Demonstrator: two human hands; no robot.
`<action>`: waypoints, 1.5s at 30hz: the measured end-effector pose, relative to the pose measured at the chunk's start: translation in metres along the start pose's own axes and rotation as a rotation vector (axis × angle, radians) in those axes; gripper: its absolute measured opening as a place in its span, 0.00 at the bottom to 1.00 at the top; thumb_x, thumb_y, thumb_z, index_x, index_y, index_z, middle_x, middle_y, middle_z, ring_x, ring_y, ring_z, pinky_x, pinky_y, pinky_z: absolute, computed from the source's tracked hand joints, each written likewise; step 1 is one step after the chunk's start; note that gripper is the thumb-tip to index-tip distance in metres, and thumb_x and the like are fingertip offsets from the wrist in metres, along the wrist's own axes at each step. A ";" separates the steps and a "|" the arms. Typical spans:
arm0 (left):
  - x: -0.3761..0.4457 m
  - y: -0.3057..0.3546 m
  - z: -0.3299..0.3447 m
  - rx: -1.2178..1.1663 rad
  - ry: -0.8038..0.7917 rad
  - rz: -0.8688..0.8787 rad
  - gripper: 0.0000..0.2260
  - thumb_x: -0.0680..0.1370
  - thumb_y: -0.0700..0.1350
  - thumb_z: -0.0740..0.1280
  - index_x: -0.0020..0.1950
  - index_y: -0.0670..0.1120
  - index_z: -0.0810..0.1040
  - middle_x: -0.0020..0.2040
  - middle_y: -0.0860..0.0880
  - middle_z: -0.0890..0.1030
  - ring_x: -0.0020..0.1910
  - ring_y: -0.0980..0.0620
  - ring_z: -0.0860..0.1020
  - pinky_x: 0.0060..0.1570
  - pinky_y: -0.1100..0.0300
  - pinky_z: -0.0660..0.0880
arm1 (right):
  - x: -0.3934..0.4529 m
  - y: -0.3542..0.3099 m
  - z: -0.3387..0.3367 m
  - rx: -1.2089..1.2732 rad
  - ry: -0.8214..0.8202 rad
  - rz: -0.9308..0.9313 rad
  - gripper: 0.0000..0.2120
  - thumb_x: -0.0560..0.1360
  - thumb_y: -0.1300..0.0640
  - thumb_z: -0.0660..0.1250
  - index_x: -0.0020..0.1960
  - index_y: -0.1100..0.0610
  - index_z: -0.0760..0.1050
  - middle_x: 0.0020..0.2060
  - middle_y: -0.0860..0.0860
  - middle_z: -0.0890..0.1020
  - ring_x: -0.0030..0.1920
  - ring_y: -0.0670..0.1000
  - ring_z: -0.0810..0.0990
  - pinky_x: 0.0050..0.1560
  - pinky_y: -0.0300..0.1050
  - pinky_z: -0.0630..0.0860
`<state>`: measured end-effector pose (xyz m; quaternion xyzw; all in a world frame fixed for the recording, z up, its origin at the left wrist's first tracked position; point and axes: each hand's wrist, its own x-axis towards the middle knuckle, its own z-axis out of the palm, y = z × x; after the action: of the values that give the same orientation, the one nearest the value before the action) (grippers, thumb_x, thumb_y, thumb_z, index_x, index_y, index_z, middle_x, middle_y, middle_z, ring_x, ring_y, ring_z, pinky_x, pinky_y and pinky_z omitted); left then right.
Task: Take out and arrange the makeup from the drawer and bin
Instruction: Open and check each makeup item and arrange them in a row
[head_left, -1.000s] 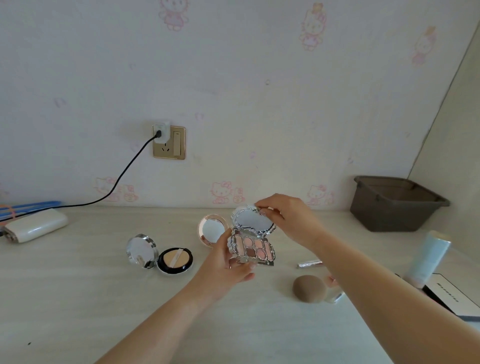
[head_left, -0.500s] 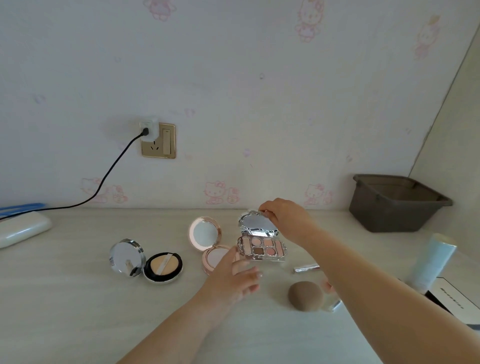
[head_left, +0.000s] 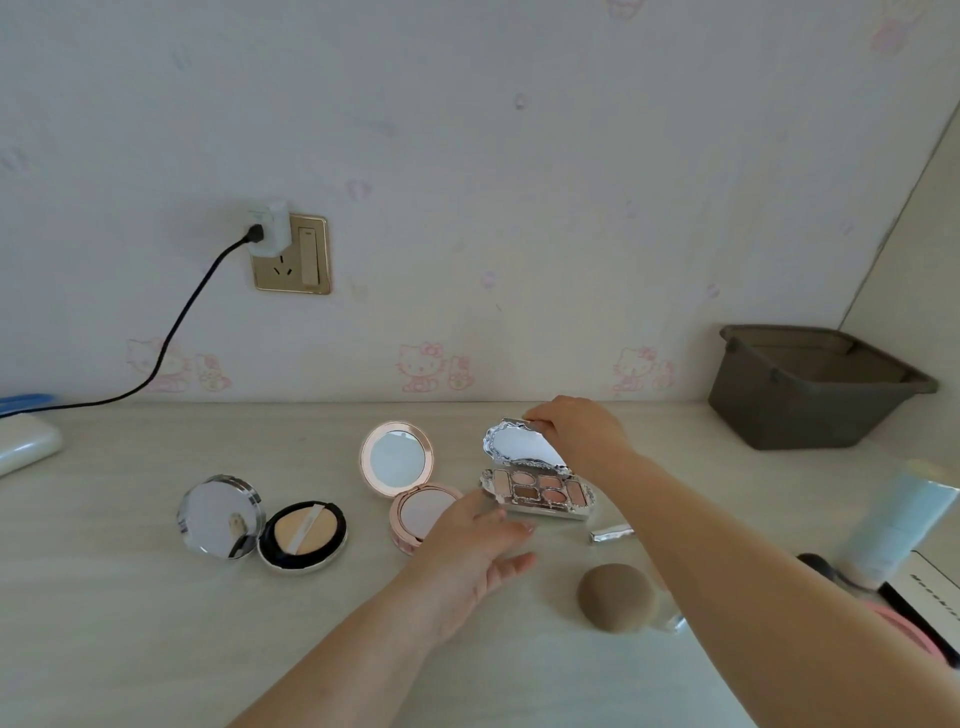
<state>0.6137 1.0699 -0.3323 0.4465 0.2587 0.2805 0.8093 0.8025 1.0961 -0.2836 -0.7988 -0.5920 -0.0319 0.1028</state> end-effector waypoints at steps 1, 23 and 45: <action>0.001 -0.001 -0.001 0.017 0.004 0.007 0.14 0.72 0.32 0.70 0.56 0.42 0.78 0.54 0.46 0.76 0.46 0.57 0.79 0.45 0.56 0.80 | 0.000 0.000 0.001 0.005 0.001 0.004 0.13 0.80 0.55 0.55 0.52 0.51 0.78 0.48 0.52 0.79 0.51 0.56 0.77 0.49 0.49 0.74; -0.016 0.005 0.009 0.173 -0.008 0.012 0.15 0.73 0.40 0.71 0.58 0.51 0.76 0.46 0.65 0.83 0.52 0.64 0.79 0.64 0.53 0.72 | -0.015 0.004 -0.002 0.181 0.021 0.085 0.10 0.77 0.49 0.62 0.55 0.46 0.79 0.55 0.45 0.81 0.55 0.49 0.77 0.55 0.45 0.74; -0.020 -0.010 0.065 0.704 0.020 0.274 0.16 0.74 0.39 0.69 0.60 0.50 0.75 0.59 0.54 0.78 0.61 0.56 0.74 0.61 0.63 0.66 | -0.171 0.095 -0.070 0.417 0.307 0.200 0.07 0.76 0.52 0.66 0.53 0.45 0.79 0.44 0.44 0.78 0.42 0.47 0.73 0.40 0.28 0.67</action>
<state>0.6447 1.0143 -0.3070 0.7250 0.2849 0.2843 0.5589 0.8467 0.8949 -0.2571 -0.8005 -0.4815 -0.0198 0.3563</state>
